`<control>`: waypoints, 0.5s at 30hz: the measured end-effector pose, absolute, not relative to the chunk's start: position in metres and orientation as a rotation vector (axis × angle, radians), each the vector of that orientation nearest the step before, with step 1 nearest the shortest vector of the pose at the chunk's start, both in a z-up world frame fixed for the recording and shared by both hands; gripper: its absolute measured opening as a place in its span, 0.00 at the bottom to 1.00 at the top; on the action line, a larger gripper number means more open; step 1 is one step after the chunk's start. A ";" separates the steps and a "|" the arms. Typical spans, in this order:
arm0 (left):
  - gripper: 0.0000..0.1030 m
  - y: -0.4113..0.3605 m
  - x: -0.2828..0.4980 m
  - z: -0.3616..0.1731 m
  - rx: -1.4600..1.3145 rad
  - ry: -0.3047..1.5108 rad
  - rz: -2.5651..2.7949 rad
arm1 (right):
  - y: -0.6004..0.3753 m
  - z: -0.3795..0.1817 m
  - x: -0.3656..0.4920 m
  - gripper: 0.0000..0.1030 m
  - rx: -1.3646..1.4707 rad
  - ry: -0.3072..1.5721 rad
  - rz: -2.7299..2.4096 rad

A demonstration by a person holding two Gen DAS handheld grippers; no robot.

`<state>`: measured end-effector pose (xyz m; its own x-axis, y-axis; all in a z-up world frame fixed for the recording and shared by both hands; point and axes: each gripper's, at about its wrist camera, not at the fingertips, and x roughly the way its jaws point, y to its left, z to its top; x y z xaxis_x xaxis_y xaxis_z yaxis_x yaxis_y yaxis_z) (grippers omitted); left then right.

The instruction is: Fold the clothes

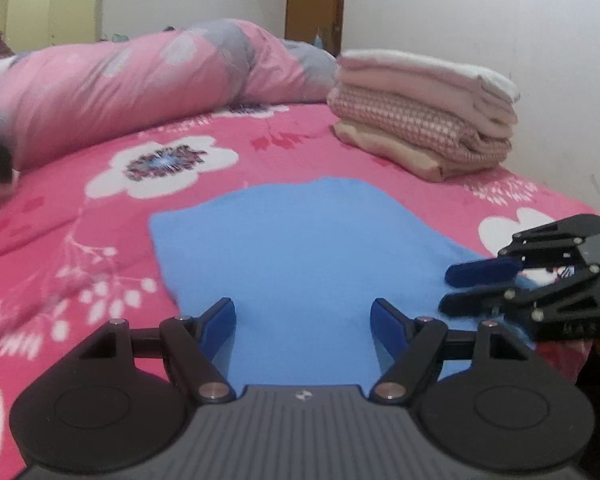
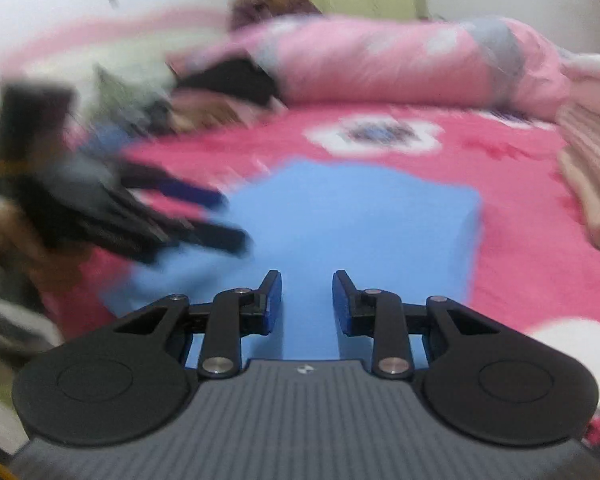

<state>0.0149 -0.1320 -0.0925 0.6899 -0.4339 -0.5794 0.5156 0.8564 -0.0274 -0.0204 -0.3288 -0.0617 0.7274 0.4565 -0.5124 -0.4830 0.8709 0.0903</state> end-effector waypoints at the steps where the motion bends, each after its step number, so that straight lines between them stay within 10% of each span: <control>1: 0.74 -0.133 0.016 -0.095 0.147 0.614 -0.537 | -0.337 -0.064 -0.018 0.25 -0.031 0.557 0.504; 15: 0.74 -0.126 0.036 -0.091 0.157 0.632 -0.571 | -0.324 -0.047 0.068 0.25 -0.038 0.511 0.562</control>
<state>0.0363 -0.1263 -0.0910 0.6598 -0.4555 -0.5977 0.5488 0.8354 -0.0309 0.0679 -0.3240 -0.0474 0.7252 0.5000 -0.4734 -0.5185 0.8489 0.1024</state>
